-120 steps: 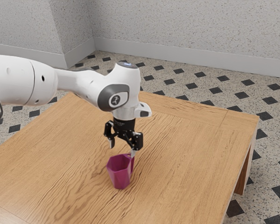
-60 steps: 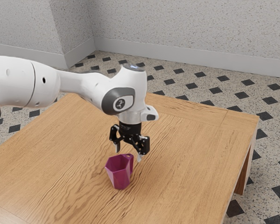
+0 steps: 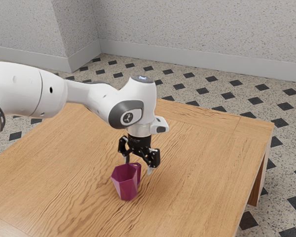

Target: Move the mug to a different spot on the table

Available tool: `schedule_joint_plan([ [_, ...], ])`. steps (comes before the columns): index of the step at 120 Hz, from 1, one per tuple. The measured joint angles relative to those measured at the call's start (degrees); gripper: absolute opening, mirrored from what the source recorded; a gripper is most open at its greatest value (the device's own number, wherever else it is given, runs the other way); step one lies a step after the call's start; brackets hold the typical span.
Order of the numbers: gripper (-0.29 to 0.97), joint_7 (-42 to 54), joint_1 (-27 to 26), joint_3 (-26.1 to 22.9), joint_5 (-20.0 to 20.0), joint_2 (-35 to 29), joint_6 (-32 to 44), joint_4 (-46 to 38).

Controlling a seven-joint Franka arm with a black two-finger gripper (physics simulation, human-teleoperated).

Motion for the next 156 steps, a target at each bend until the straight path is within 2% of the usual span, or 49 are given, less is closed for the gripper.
schedule_joint_plan([
  [53, 0.68, 4.42, 0.04, -0.09, 3.94, 1.22, 1.27, -0.84],
  [104, 0.66, 6.90, 0.05, -0.09, 4.51, 1.98, 1.75, -1.06],
  [119, 0.55, 6.69, 0.03, -0.09, 4.49, 1.94, 1.72, -1.11],
  [141, 0.23, 5.90, 0.05, -0.11, 4.31, 1.90, 1.44, -1.05],
  [156, 0.16, 5.37, 0.03, -0.08, 4.30, 1.90, 1.35, -1.05],
])
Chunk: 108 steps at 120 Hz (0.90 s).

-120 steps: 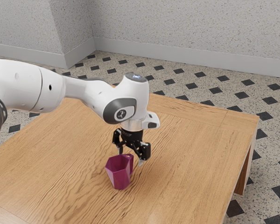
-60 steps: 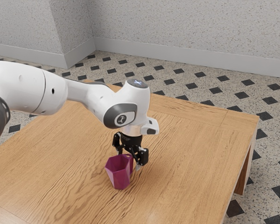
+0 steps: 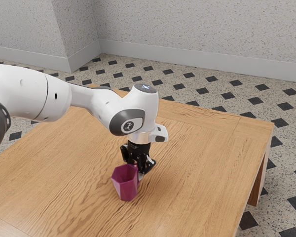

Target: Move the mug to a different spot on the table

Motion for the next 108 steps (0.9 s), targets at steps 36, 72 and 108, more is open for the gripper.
schedule_joint_plan([
  [36, 0.04, -1.44, 0.01, -1.15, 0.67, -0.36, -1.21, 0.73],
  [72, 0.02, -4.12, 0.04, -2.28, 1.42, -0.59, -8.21, 2.90],
  [108, -0.01, -6.77, 0.06, -2.72, 1.13, -1.01, -16.04, 4.09],
])
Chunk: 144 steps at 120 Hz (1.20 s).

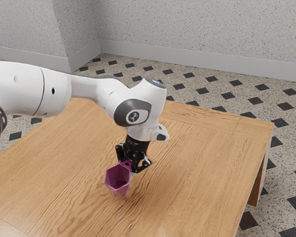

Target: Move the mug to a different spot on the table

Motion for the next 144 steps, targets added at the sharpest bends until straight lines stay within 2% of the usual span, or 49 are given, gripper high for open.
schedule_joint_plan([
  [17, 0.01, -0.94, 0.00, 0.03, 1.33, 0.05, -3.00, 0.29],
  [45, 0.01, -1.54, 0.01, 0.46, 7.46, 0.27, -6.84, 1.62],
  [60, 0.00, -1.29, 0.01, 0.45, 8.98, 0.45, -8.89, 1.63],
  [84, 0.01, -1.96, 0.14, 1.98, 8.80, 0.42, -4.22, 1.71],
  [116, 0.01, -2.75, 0.20, 4.96, 13.53, 0.03, 1.70, 1.36],
  [144, 0.01, -1.29, 0.20, 5.32, 17.55, -0.10, -1.28, 1.52],
])
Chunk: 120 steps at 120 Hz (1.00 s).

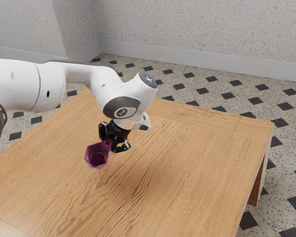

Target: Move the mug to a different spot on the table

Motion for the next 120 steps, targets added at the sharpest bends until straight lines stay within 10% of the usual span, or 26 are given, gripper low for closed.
schedule_joint_plan([
  [60, -0.01, 9.59, -0.09, -5.36, 4.23, 0.61, -7.72, -0.35],
  [120, -0.08, 19.54, 1.58, 3.38, -2.13, -9.37, 22.48, -12.70],
])
